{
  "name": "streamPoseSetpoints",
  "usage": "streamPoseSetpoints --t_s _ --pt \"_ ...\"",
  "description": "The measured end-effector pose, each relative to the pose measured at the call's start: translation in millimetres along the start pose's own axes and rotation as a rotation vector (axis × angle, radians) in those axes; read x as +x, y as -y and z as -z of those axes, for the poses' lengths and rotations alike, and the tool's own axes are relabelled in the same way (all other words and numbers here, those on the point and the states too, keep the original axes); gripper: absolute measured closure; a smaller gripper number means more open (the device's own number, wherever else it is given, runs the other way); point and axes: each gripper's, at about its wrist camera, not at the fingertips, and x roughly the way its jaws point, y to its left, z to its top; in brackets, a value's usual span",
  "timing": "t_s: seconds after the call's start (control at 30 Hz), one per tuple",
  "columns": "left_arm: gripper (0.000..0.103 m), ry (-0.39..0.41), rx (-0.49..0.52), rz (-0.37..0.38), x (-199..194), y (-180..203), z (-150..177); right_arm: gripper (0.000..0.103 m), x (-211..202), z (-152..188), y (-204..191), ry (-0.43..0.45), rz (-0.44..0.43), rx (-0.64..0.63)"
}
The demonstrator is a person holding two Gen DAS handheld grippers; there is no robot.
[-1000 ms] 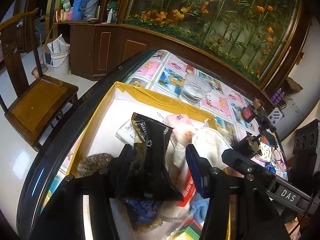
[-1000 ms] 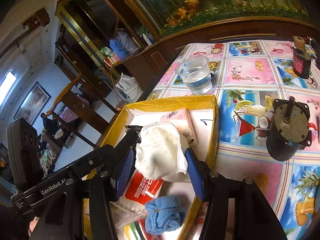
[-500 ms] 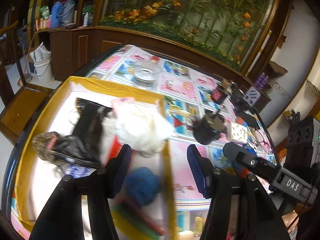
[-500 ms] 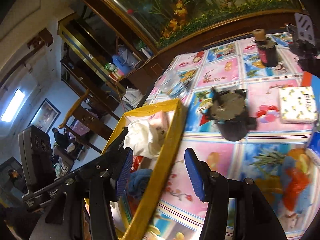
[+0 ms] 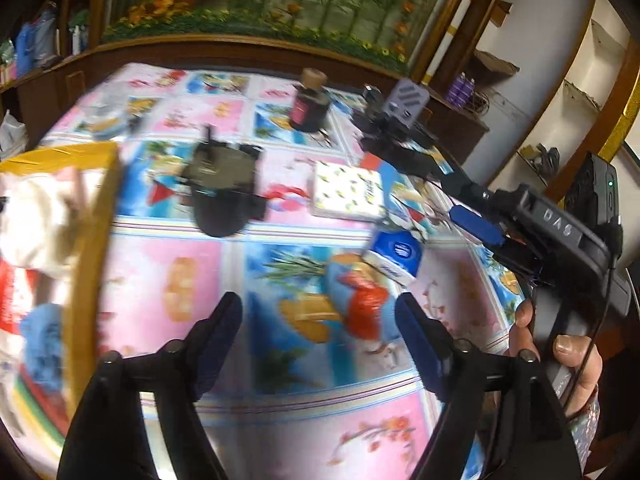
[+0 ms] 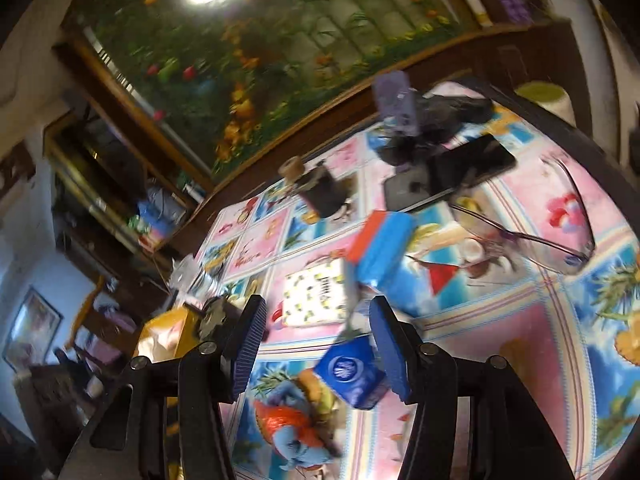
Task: Organize soft objects
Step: 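Withdraw both tools from the tray toward the remaining table items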
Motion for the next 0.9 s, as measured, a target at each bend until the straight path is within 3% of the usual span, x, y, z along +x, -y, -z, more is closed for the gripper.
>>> streamPoseSetpoints --t_s 0.1,0.27,0.33,0.37,0.4,0.63,0.7,0.83,0.9 --pt "0.019 -0.037 0.007 -0.020 29 21 0 0.045 -4 -8 20 -0.001 0.005 0.069" --pt "0.019 -0.066 0.068 -0.080 61 39 4 0.045 6 -7 24 -0.045 0.044 0.059" --pt "0.035 -0.056 0.084 -0.099 67 38 7 0.045 15 -6 21 -0.059 0.062 0.042" --pt "0.053 -0.058 0.082 -0.098 68 34 8 0.045 19 -5 21 -0.066 0.078 0.028" --pt "0.061 -0.036 0.091 -0.112 65 31 8 0.045 25 -5 20 -0.073 0.091 0.012" --pt "0.061 0.021 0.075 -0.089 40 -11 23 0.045 57 5 17 -0.166 0.133 -0.070" --pt "0.061 0.033 0.050 -0.102 33 -26 24 0.045 58 9 12 -0.203 0.082 -0.070" --pt "0.061 0.050 0.000 -0.123 25 -50 20 0.044 55 24 -11 -0.302 -0.150 -0.071" --pt "0.061 0.052 -0.012 -0.130 24 -56 18 0.043 55 27 -19 -0.296 -0.180 -0.093"
